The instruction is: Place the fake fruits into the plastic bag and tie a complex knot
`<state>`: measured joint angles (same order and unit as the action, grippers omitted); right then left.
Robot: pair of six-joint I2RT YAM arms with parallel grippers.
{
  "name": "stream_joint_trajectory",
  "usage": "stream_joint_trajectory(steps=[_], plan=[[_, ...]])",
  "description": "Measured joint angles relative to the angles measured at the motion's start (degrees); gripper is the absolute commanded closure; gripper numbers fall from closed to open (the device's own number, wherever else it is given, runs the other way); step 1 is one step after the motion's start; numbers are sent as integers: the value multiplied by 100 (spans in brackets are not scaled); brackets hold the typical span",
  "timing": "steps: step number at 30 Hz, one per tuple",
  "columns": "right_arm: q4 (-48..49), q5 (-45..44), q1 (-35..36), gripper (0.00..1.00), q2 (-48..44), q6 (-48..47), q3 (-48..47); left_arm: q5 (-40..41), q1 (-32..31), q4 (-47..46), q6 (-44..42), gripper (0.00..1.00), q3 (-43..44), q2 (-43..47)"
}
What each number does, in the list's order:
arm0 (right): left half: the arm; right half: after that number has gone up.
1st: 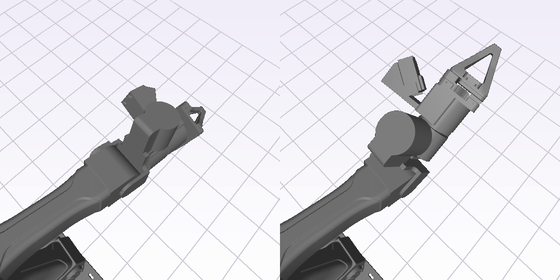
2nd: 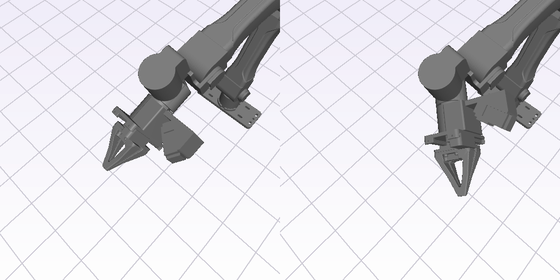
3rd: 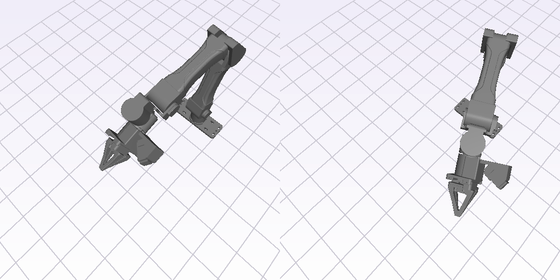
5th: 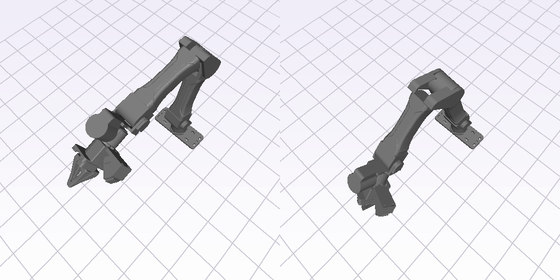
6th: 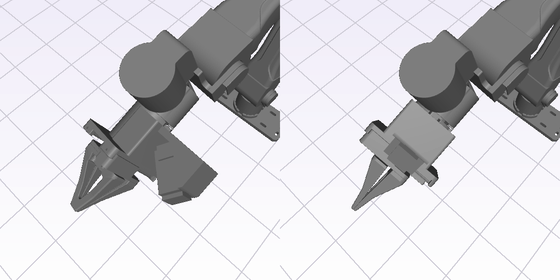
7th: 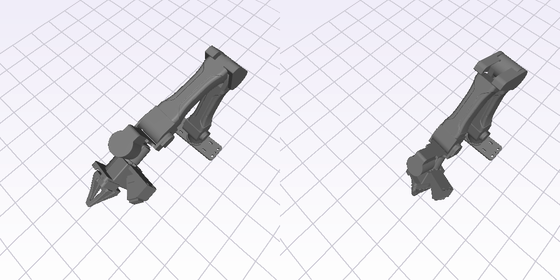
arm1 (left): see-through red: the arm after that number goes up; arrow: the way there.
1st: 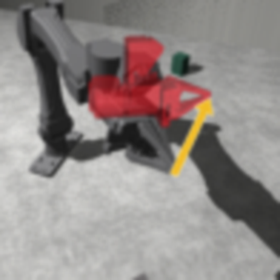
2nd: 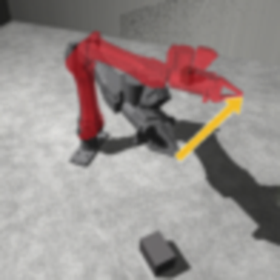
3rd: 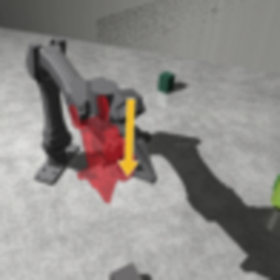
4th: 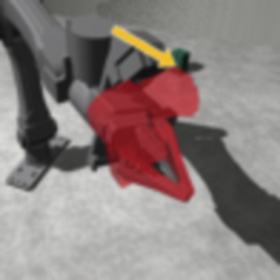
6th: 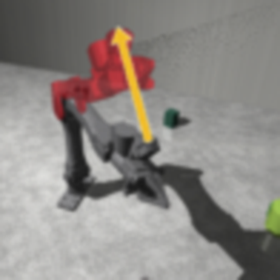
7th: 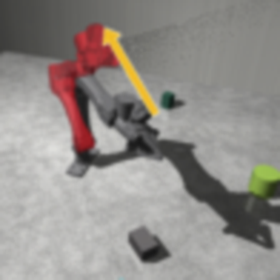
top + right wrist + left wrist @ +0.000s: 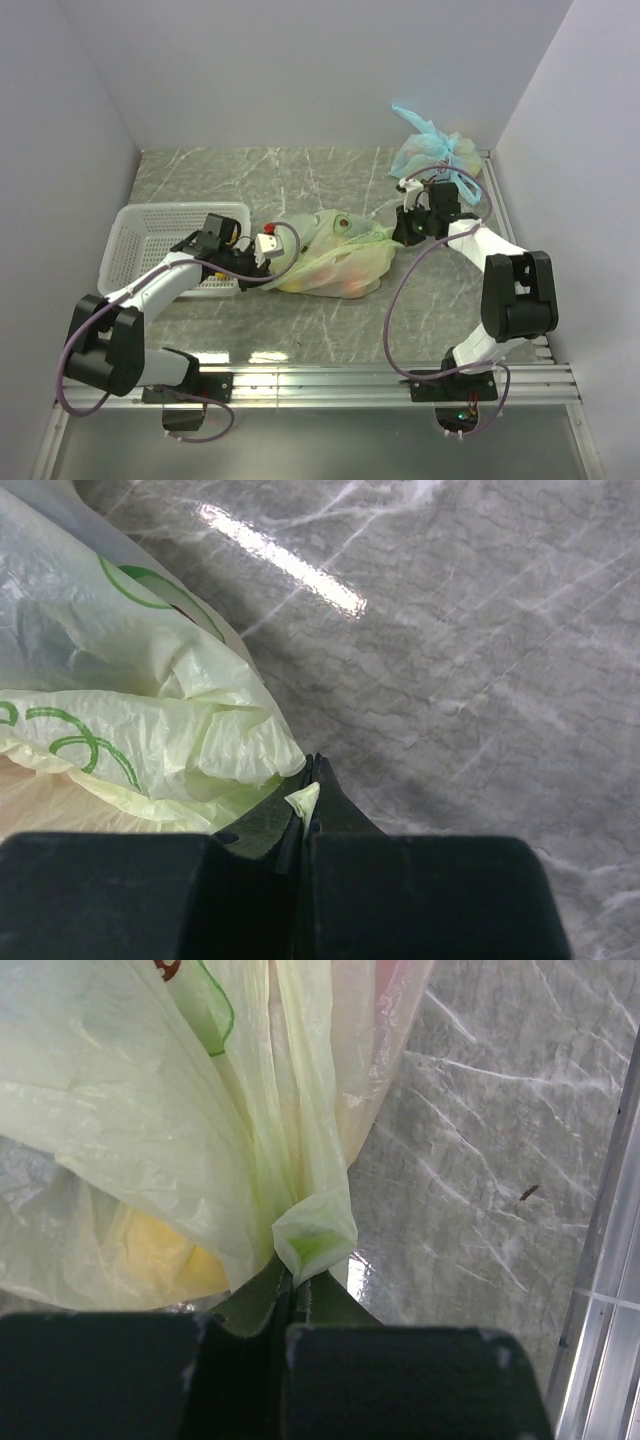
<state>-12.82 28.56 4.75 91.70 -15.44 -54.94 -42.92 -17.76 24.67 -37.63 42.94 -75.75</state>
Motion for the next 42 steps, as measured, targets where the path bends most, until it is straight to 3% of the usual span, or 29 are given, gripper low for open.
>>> stream_joint_trajectory(steps=[18,28,34,42], plan=[[-581,-66,0,100,-310,-278,-13,219,-258,356,-181,99,85,66],[-1215,149,57,100,-1928,-439,-726,11,-286,1185,323,99,1816,459],[-1211,234,837,100,-2326,-472,-953,-50,-675,1141,446,99,2299,160],[-1001,208,1825,100,-1906,-153,-1003,-146,-1322,841,444,99,2428,-398]])
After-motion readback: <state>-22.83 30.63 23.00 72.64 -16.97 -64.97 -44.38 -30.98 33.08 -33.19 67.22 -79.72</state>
